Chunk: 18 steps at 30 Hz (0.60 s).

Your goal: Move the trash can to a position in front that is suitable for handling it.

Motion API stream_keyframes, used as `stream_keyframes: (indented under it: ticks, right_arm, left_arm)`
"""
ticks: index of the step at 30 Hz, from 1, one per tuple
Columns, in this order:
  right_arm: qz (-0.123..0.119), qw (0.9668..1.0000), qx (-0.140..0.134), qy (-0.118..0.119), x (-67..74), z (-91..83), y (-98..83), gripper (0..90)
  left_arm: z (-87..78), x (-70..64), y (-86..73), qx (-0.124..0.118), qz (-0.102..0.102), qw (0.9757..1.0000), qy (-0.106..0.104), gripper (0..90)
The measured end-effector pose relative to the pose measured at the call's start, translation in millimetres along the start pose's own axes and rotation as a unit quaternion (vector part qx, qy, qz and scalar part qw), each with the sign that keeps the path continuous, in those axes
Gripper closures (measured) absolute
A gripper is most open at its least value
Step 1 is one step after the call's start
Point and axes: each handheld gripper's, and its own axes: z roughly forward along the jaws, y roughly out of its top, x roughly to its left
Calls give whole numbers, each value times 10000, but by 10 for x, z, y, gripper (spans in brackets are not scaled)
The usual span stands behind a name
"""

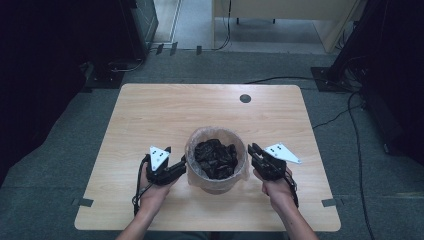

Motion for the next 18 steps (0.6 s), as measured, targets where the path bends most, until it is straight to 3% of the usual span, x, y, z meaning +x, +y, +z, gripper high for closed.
stream_keyframes:
  ticks: [6, 10, 13, 15, 18]
  right_arm:
    - [115, 9999, 79, -54, -193, -66, -139, 590]
    - [124, 9993, 228, -257, -297, -84, -246, 473]
    - [413, 9978, 394, -340, -371, -95, -316, 312]
    - [468, 9962, 667, -320, -400, -79, -383, 246]
    - [311, 9943, 921, -435, -423, -48, -509, 202]
  left_arm:
    - [-74, 150, -108, -34, 4, 10000, -35, 276]
    - [-108, 256, -215, -12, -91, 10000, -32, 266]
    - [-147, 338, -285, -38, -144, 9999, 12, 264]
    - [-156, 389, -347, 49, -152, 9998, 99, 264]
    - [-111, 451, -461, 381, -203, 9985, 350, 265]
